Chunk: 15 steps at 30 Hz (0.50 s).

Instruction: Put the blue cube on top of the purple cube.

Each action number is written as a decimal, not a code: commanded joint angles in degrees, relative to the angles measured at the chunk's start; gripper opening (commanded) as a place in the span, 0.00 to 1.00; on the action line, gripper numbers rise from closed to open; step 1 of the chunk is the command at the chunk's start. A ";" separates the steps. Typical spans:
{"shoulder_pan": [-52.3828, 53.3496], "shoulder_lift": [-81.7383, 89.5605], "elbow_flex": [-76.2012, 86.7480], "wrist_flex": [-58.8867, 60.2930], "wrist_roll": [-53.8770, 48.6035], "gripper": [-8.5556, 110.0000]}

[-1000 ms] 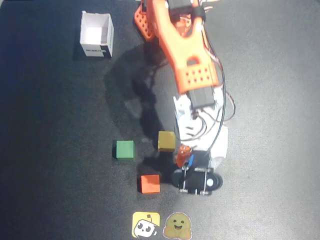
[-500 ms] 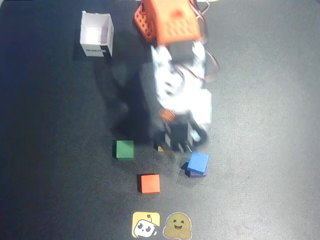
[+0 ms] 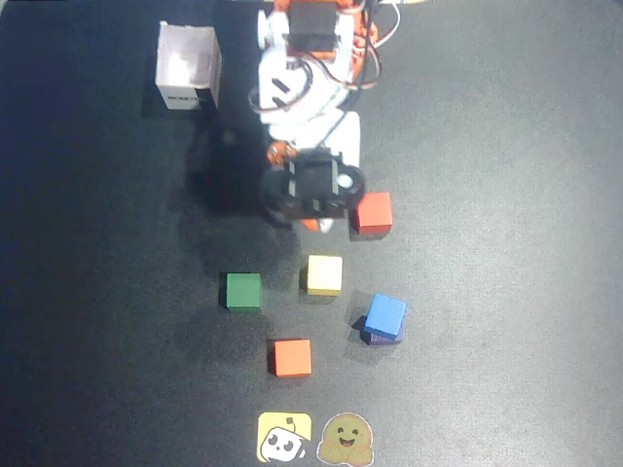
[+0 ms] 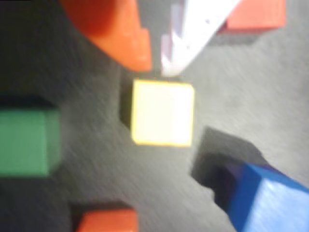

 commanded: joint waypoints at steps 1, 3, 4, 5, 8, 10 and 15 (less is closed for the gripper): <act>0.44 4.75 1.76 0.62 -0.35 0.07; 0.53 7.12 3.34 1.41 -0.35 0.07; 0.53 8.79 4.39 1.76 -0.35 0.07; 0.53 10.63 5.54 2.11 -0.35 0.07; 0.53 17.05 9.32 3.69 -0.35 0.07; 0.62 21.45 11.78 4.92 -1.41 0.07; 0.70 30.94 16.44 10.37 -2.37 0.07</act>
